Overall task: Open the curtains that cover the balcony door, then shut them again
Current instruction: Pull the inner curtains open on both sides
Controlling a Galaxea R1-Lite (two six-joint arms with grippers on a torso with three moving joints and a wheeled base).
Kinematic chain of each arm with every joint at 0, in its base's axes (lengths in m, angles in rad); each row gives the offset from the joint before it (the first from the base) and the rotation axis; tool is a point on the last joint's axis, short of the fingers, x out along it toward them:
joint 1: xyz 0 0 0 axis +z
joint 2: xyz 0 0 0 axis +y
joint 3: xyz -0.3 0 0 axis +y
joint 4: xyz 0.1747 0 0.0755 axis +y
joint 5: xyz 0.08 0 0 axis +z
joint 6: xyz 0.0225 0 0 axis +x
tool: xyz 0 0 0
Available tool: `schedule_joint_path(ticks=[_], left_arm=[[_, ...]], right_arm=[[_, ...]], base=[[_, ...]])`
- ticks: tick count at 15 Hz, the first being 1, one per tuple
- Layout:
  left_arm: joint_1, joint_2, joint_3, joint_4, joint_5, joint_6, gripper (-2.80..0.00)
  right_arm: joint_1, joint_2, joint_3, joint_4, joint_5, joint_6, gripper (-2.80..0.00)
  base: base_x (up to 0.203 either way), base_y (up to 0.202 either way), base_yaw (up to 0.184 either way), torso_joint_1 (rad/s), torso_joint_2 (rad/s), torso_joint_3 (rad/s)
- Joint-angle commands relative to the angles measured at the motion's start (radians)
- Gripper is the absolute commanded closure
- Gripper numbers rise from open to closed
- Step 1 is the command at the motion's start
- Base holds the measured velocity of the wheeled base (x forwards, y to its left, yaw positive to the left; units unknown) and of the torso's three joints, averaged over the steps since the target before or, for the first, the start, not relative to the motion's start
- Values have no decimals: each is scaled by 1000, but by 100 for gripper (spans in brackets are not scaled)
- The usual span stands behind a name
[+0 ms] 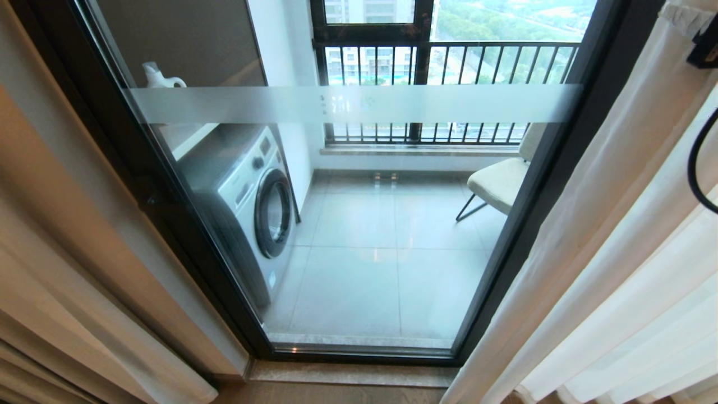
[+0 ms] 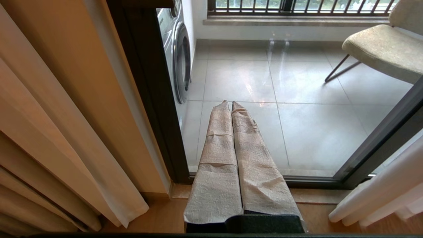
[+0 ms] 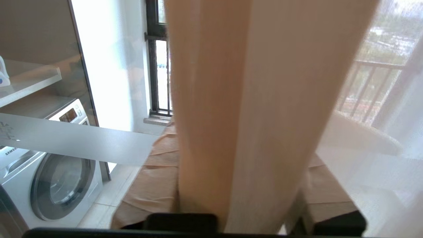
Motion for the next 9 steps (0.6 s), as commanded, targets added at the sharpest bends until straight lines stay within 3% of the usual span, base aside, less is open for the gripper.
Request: schedule_joint_path(ticks=[1,9], left_arm=[[0,0,0,0,0,0,0],[0,0,0,0,0,0,0]], right_arm=[[-1,1,7,-4,1,1,0],[-85,9,-14,-25,3,8,0]], base=[[0,0,0,0,0,0],[0,0,0,0,0,0]])
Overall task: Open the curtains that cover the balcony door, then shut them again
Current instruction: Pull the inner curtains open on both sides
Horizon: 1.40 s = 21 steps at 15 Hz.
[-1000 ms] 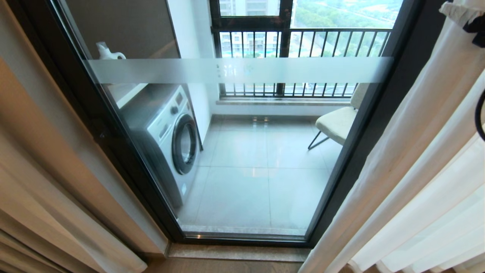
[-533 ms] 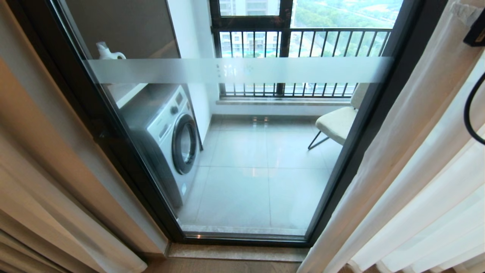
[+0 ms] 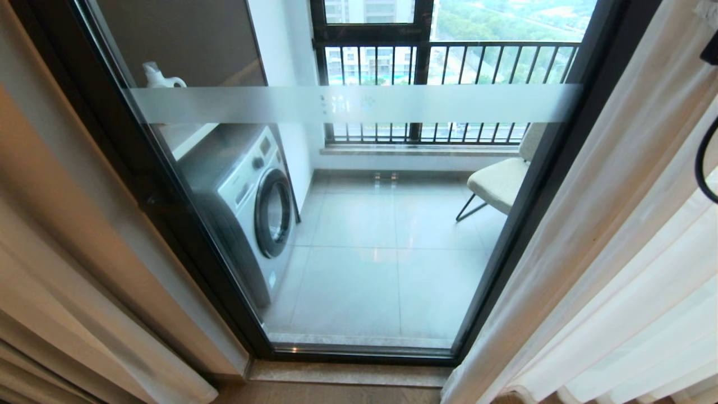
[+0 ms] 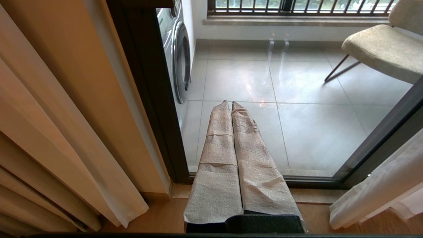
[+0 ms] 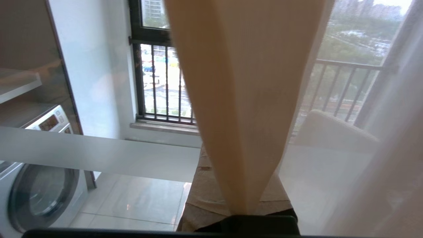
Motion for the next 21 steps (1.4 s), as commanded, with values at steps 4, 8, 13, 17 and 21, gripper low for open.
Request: schedule_joint_path(ticks=[4,8,13,17,21], left_arm=[[0,0,0,0,0,0,0],[0,0,0,0,0,0,0],[0,0,0,0,-1,0,0],[0,0,0,0,-1,0,0],[0,0,0,0,0,0,0]], right_arm=[[-47,-16,-3,-3,0,33,0],[-47,-37,5,0,-1,33,0],[-50,-50,11,2,-2,30,0],[-64,-68,38,0,-2,30,0],[-71,-88,71,0,-1,31,0]], base=[[0,0,0,0,0,0],[0,0,0,0,0,0],[0,0,0,0,0,0],[0,0,0,0,0,0],[0,0,0,0,0,0]])
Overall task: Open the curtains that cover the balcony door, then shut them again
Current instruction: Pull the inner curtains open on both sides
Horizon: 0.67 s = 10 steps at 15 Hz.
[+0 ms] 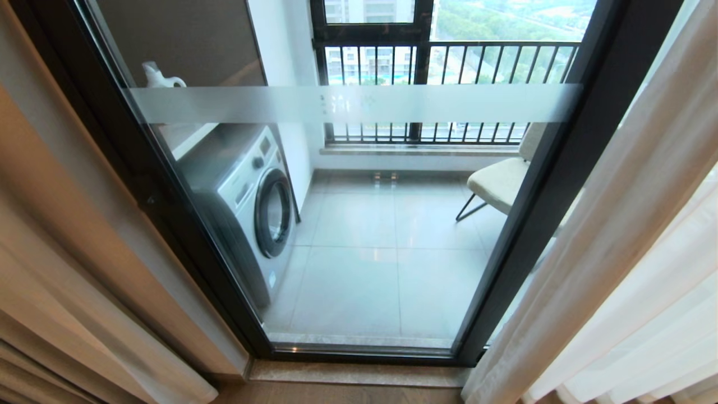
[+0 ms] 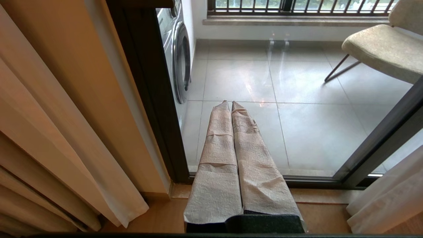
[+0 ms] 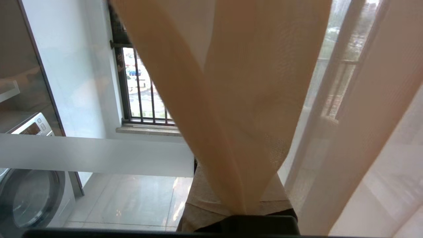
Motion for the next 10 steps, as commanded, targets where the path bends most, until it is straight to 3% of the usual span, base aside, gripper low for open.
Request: schedule_joint_path(ticks=[1,10], left_arm=[[0,0,0,0,0,0,0],[0,0,0,0,-1,-2,0]], right_arm=[[-2,-17,11,-3,1,0,0],[-8,-35,37,-4,1,0,0]], base=[[0,0,0,0,0,0],[0,0,0,0,0,0]])
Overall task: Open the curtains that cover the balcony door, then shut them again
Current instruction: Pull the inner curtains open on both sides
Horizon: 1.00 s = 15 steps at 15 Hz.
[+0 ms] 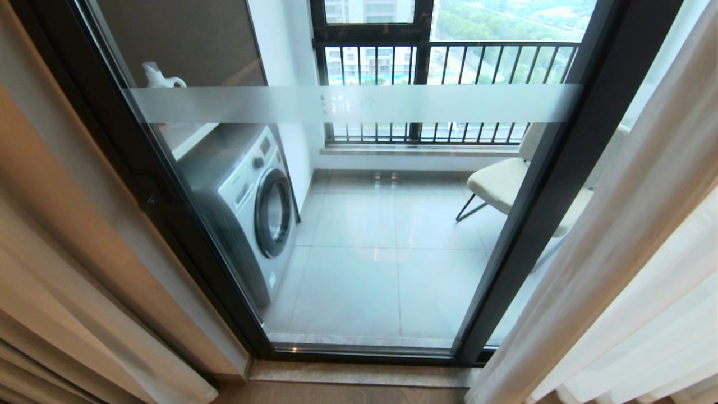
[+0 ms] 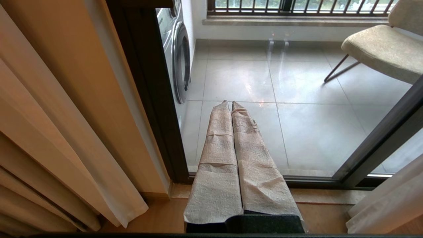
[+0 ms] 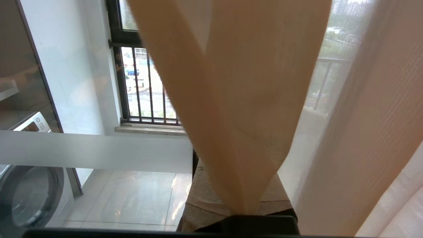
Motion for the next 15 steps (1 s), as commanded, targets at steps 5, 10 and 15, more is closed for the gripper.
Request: schedule_joint_path(ticks=[5,10,15], left_arm=[[0,0,0,0,0,0,0],[0,0,0,1,0,0,0],[0,0,0,1,0,0,0]], right_arm=[[0,-12,15,-4,1,-2,0],[-6,-14,22,-4,0,-2,0],[-26,-14,37,-12,1,-3,0]], base=[[0,0,0,0,0,0],[-2,-152,2,3,3,1],[0,-190,3,2,3,1]])
